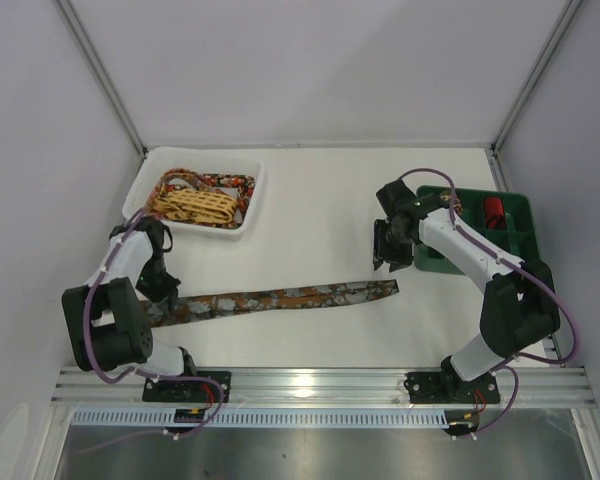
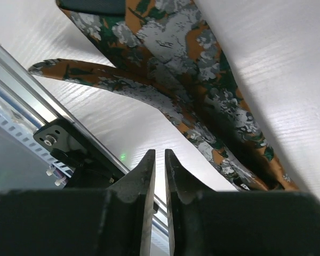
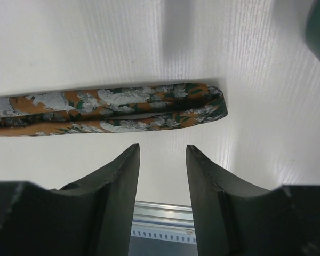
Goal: Roll the ties
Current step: Flatten the tie
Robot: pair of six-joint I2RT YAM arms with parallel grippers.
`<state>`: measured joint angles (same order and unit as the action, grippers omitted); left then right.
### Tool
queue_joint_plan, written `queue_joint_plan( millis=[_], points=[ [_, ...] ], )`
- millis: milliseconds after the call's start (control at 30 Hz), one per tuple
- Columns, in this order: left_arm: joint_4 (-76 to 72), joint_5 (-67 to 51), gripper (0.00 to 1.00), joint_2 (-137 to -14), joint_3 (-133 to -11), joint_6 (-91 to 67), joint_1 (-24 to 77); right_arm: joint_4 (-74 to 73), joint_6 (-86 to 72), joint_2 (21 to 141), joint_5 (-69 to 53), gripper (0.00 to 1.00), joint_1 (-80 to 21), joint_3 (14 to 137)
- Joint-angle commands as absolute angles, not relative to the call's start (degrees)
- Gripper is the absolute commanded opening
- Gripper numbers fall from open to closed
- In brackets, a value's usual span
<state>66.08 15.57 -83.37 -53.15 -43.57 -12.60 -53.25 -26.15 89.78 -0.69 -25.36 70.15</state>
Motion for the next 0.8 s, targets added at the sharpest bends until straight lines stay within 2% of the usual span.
queue_joint_plan(
  millis=[0,167,233,300,500,633,667,767],
  points=[
    [64.18,19.06,0.18,-83.84,-53.09,-44.65,-14.32,-53.26,-26.28,88.77,-2.81,0.46,-26.28,70.31],
    [63.98,23.11,0.16,-92.98,-58.69,-41.31,-17.40,-53.09,-26.19,89.82,-3.25,0.47,-27.51,70.40],
    [65.21,26.27,0.19,-94.65,-62.74,-40.87,-17.32,-53.35,-25.93,90.17,-3.34,0.47,-27.51,70.40],
    [64.95,26.98,0.26,-96.58,-65.12,-40.35,-18.01,-53.35,-25.75,90.61,-3.34,0.47,-27.60,70.31],
    [66.79,30.32,0.25,-97.48,-70.13,-39.73,-20.66,-53.17,-25.75,91.67,-3.78,0.47,-27.77,70.05],
    [65.92,23.14,0.26,-90.54,-67.86,-38.50,-16.64,-52.03,-25.14,91.84,-4.39,0.49,-26.99,68.03],
    [64.35,17.46,0.26,-89.14,-66.20,-37.89,-14.87,-52.21,-25.05,92.11,-4.39,0.50,-26.55,67.85],
    [59.09,6.12,0.26,-84.38,-63.47,-34.99,-3.64,-53.08,-24.17,93.34,-3.00,0.51,-24.61,67.76]
  ],
)
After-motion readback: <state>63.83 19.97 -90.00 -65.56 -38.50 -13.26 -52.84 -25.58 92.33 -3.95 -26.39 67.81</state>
